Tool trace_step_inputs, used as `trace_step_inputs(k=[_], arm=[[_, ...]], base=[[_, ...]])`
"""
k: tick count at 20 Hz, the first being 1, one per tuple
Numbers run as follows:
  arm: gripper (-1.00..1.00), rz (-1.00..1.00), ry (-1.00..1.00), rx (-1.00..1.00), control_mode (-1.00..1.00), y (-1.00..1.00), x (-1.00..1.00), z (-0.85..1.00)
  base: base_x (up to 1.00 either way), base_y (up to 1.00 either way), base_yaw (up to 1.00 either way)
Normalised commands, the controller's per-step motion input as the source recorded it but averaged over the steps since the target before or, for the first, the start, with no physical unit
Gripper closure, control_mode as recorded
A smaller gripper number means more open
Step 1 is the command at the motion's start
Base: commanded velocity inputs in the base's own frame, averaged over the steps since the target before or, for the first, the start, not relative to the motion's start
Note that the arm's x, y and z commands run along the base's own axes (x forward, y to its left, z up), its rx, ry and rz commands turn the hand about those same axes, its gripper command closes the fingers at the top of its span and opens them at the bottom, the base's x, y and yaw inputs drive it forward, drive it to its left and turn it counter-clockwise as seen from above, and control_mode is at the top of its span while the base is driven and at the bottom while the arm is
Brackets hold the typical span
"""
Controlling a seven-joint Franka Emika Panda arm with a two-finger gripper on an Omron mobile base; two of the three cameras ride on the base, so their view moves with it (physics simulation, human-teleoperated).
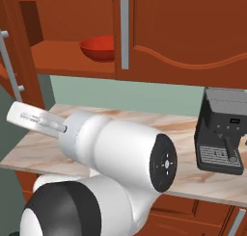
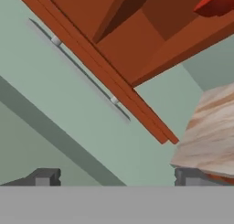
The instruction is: Open the cabinet. Place the bowl and condiment on the counter. Then place the lime and garlic on the cutting board.
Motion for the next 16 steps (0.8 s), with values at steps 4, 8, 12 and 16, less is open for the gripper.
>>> trace_step_inputs(k=[4, 8, 12, 16], arm=[[-1.00, 0.00, 0.00, 0.07, -1.00, -0.11, 0.05, 0.00], [-1.00, 0.00, 0.07, 0.06, -1.00, 0.03, 0.19, 0.00], [-1.00, 0.00, 0.10, 0.00, -1.00, 0.25, 0.45, 0.00], [-1.00, 0.00, 0.09, 0.00, -1.00, 0.28, 0.47, 0.00]], base=[[0.00, 0.00, 0.00], [0.00, 0.00, 0.00], [0.00, 0.00, 0.00], [0.00, 0.00, 0.00]])
